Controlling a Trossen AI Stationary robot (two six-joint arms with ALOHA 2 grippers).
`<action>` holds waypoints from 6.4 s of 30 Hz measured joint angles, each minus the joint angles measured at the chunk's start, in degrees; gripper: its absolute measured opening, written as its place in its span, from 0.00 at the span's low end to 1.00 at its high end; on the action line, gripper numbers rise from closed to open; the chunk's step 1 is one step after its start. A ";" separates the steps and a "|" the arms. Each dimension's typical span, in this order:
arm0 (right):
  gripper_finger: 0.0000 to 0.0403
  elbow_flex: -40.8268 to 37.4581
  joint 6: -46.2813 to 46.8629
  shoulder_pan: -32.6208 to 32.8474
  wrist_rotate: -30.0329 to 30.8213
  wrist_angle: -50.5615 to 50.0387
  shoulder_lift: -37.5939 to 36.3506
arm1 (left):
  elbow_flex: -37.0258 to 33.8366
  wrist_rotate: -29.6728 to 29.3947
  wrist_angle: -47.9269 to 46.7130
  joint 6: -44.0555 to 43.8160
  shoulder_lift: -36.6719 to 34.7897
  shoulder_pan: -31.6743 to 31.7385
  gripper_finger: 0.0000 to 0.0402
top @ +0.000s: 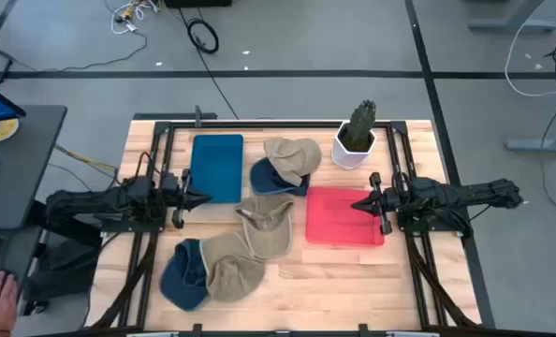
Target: Pick & Place hat
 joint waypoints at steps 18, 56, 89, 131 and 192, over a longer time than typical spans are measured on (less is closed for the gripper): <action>0.02 0.00 0.00 -0.01 0.00 0.01 0.00 | -0.01 0.00 0.00 -0.02 -0.01 0.01 0.01; 0.02 0.00 0.00 0.00 0.00 0.01 0.00 | 0.00 0.00 -0.02 0.02 0.00 0.02 0.01; 0.02 0.00 0.00 -0.02 0.00 0.01 0.00 | -0.02 -1.07 0.00 15.21 0.00 0.02 0.01; 0.02 0.00 10.16 -0.07 1.47 8.77 0.00 | -0.01 -9.13 6.34 1.15 -0.02 0.00 0.01; 0.35 77.54 10.53 -1.50 24.93 -22.18 61.83 | 54.60 -20.02 -12.25 0.22 40.80 0.28 0.14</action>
